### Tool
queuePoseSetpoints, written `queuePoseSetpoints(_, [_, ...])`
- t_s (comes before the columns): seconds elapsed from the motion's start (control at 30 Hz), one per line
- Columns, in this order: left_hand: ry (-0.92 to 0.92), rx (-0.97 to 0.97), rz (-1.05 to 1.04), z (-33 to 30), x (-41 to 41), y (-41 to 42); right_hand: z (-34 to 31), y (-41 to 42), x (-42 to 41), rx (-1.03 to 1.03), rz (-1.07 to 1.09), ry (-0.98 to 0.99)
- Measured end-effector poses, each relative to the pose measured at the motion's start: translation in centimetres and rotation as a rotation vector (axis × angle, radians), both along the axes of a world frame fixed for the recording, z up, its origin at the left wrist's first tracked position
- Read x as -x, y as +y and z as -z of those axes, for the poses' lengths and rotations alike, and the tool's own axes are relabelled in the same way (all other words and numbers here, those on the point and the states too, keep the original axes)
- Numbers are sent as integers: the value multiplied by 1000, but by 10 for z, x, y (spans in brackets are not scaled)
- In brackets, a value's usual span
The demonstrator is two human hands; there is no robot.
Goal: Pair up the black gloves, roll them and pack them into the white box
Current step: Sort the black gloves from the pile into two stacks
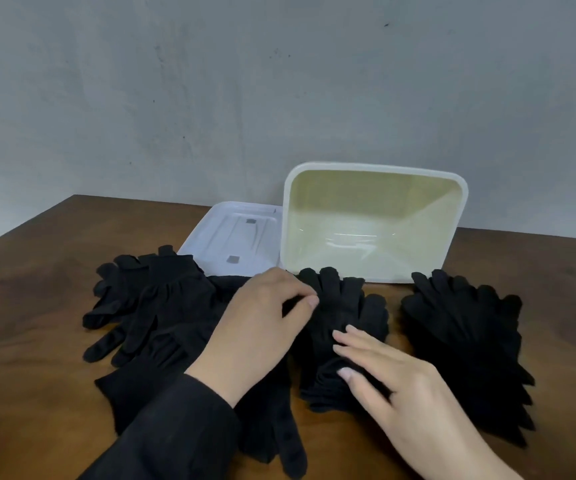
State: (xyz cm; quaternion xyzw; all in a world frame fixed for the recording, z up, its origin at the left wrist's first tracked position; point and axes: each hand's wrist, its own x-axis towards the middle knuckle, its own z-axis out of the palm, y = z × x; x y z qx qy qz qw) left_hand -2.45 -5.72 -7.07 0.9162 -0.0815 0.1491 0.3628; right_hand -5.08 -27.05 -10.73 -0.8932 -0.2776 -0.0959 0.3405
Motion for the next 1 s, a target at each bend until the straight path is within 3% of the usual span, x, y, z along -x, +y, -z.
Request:
queuePoseSetpoints(0.13, [156, -241, 71, 8, -3, -1, -1, -1, -1, 113, -19, -79])
queuePoseSetpoints(0.37, [133, -236, 78, 10, -3, -1, 6, 4, -3, -74, -58, -58])
queuePoseSetpoints(0.67, [65, -94, -412, -6, -5, 95, 4, 5, 0, -102, -32, 31])
queuePoseSetpoints(0.83, [230, -313, -598, 3, -8, 127, 0, 4, 1, -122, -32, 86])
queuePoseSetpoints(1.0, [224, -320, -666, 11, -14, 127, 0, 4, 1, -117, -35, 71])
